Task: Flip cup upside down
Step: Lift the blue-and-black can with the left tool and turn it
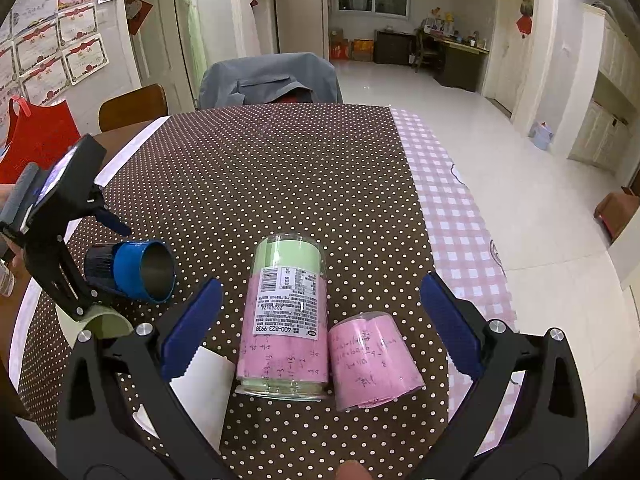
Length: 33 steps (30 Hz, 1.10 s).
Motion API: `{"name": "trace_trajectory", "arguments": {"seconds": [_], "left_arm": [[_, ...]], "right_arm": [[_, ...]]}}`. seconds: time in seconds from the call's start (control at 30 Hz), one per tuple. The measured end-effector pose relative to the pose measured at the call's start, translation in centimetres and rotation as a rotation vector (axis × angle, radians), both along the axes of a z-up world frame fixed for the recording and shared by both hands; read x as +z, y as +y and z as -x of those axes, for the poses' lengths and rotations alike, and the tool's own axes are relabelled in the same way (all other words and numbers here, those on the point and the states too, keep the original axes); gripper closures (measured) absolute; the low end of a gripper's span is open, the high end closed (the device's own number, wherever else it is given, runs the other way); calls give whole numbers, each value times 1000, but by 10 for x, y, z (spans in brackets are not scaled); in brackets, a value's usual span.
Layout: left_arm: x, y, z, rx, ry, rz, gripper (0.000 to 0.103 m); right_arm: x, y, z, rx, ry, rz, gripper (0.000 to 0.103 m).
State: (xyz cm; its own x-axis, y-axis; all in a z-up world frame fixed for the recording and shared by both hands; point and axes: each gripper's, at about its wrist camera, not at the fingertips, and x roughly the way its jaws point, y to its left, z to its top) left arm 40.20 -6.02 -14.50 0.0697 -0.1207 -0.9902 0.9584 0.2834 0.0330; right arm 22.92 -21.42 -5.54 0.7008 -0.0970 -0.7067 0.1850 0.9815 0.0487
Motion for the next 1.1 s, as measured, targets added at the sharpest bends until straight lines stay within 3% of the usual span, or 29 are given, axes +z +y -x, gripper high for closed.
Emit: {"name": "trace_trajectory", "arguments": {"seconds": [0.07,0.4,0.6,0.73,0.93,1.1], "left_arm": [[1,-2,-4,28,34,32,29],[9,0,8,162,-108,37,33],[42,22,19,248,-159,78,35],[74,28,48,262,-208,109,36],[94,27,54,257,-267,139,36],[114,27,93,233,-310,156,36]], "right_arm": [[0,0,1,1,-1,-6,6],[0,-6,15,-3,-14,-25,6],[9,-6,29,2,-42,-30,6],[16,-7,43,5,-67,-36,6],[24,-8,67,10,-103,-44,6],[30,-12,88,10,-133,-53,6]]}}
